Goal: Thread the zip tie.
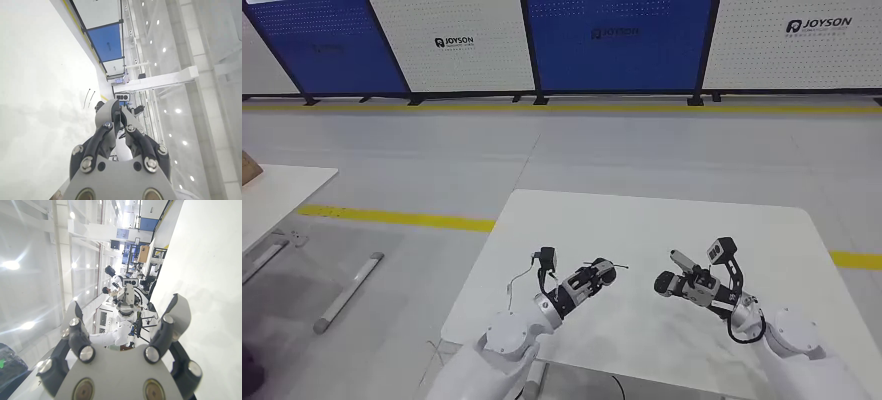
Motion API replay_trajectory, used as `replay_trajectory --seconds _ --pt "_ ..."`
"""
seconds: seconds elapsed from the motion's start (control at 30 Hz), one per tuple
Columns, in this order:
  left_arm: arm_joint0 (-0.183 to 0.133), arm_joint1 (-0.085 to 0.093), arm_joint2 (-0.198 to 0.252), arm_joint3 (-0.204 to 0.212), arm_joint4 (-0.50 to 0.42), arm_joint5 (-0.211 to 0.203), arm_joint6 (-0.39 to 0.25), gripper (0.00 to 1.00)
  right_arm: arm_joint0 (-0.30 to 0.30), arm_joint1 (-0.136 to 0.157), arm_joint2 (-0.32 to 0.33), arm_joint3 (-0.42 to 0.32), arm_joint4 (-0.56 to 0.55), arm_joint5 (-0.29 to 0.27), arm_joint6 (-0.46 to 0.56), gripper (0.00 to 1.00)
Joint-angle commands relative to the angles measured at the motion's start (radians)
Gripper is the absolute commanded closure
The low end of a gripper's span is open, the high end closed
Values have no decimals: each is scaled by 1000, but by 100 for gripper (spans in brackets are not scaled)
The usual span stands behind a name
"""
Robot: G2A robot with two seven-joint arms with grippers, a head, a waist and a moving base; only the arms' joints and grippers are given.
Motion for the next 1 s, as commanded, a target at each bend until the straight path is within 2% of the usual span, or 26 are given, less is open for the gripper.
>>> replay_trajectory --seconds 0.0,0.07,0.17,0.33,0.43,0.5,0.97 --pt "0 0 0 0 0 0 0 100 7 5 1 -22 -111 11 -34 0" --pt "0 0 0 0 0 0 0 100 8 11 10 -53 -189 31 -45 0" --pt "0 0 0 0 0 0 0 100 10 32 61 -118 -304 101 -11 0" --pt "0 0 0 0 0 0 0 100 -14 73 178 -251 -421 209 115 0" --pt "0 0 0 0 0 0 0 100 -13 92 206 -309 -550 273 203 0" --pt "0 0 0 0 0 0 0 100 -18 99 207 -338 -635 299 207 0" --pt "0 0 0 0 0 0 0 100 -20 100 207 -342 -638 303 202 0"
